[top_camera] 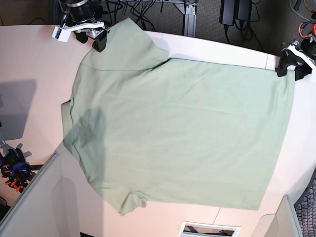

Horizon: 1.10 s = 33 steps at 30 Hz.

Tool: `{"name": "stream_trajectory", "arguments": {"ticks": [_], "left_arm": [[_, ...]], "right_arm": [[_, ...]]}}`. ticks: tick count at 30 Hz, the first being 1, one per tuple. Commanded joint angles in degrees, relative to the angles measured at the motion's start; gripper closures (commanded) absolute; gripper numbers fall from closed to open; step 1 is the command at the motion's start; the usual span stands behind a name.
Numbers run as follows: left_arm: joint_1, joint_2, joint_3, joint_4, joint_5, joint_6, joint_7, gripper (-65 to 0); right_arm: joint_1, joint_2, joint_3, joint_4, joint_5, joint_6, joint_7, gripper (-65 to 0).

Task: Fold the T-shirt properly
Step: 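Grasp the shirt's shoulder corners with both grippers, then lift the shoulders and pull the shirt toward the robot with both grippers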

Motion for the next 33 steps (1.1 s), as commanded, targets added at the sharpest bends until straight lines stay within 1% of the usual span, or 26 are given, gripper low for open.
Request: {"name": "stream_trajectory", "arguments": {"ticks": [1,5,10,11,12,13,15,16,17,18,19,20,22,23,24,25,26,29,33], "left_arm": [[1.0,-0.1,0.5,-0.3,1.0,0.1,4.5,-46.1],[0.9,-0.1,0.5,-0.3,0.8,0.1,4.5,-46.1],[0.9,-0.1,0.5,-0.3,-0.3,0.1,4.1,-46.0],[1.0,-0.1,0.5,-0.3,-0.5,0.1,3.5,-44.1],[1.0,-0.1,0.5,-0.3,-0.6,0.1,3.4,-40.3],[0.9,-0.1,0.5,-0.3,-0.9,0.1,3.3,-34.1],[0.8,0.0,0.5,-0.3,-1.7,0.0,3.2,-16.6],[0.7,0.2,0.5,-0.3,-1.7,0.0,3.1,-9.2],[0.6,0.2,0.5,-0.3,-1.6,-0.5,2.5,-3.6],[0.4,0.3,0.5,-0.3,-1.2,-0.9,1.5,0.0],[0.0,0.3,0.5,-0.3,-0.2,-1.6,0.6,0.0],[-0.4,0.3,0.5,-0.3,1.4,-2.1,0.3,0.0],[-1.9,0.3,0.5,-0.3,2.6,-3.7,0.3,0.0],[-2.5,0.3,0.4,-0.3,2.6,-5.1,0.7,0.0],[-3.1,0.2,0.2,-0.3,2.5,-7.3,0.9,0.0],[-3.4,0.1,-0.2,-0.3,2.2,-10.2,0.9,0.0],[-3.5,-0.1,-0.8,-0.1,1.1,-11.2,1.1,0.0],[-3.0,-0.8,-3.1,0.7,-3.2,-11.2,1.7,0.0],[-3.1,-1.5,-6.9,1.7,-7.1,-11.2,2.8,0.0]], "right_arm": [[-0.1,-0.7,-0.1,0.2,0.3,-0.1,-3.0,-42.6],[0.5,-1.6,-1.8,0.2,0.3,0.7,-3.4,-42.5],[0.5,-2.0,-3.9,0.2,0.1,0.7,-3.4,-42.3],[0.5,-2.2,-3.9,0.2,0.1,0.7,-3.3,-41.3],[0.5,-2.4,-3.9,0.2,0.0,0.7,-3.2,-36.7],[0.5,-2.6,-3.9,0.2,-0.1,0.7,-3.2,-29.4],[0.5,-2.8,-3.9,0.2,-1.3,0.9,-2.4,-10.7],[0.5,-2.8,-3.9,0.2,-2.1,1.4,-1.4,-1.6],[0.5,-2.8,-3.9,0.2,-3.1,2.3,-0.8,0.0],[0.6,-2.6,-3.9,0.2,-4.0,2.9,-0.8,0.0],[0.8,-2.6,-3.9,0.2,-4.8,3.5,-0.9,0.0],[1.1,-2.6,-3.9,0.2,-4.9,3.7,-0.9,0.0],[1.5,-2.5,-3.8,0.2,-4.9,3.8,-0.9,0.0],[1.6,-2.4,-3.7,0.3,-4.8,3.8,-0.9,0.0],[1.6,-2.5,-3.4,0.7,-4.8,3.8,-1.4,0.0],[1.6,-2.4,-3.1,1.4,-4.6,3.9,-1.9,0.0],[1.6,-2.4,-2.7,2.5,-4.1,3.9,-2.6,0.0],[1.0,-2.4,-0.1,7.1,-2.3,3.9,-5.9,0.0],[1.0,-1.5,4.3,12.3,1.0,4.3,-5.9,0.0]]}}
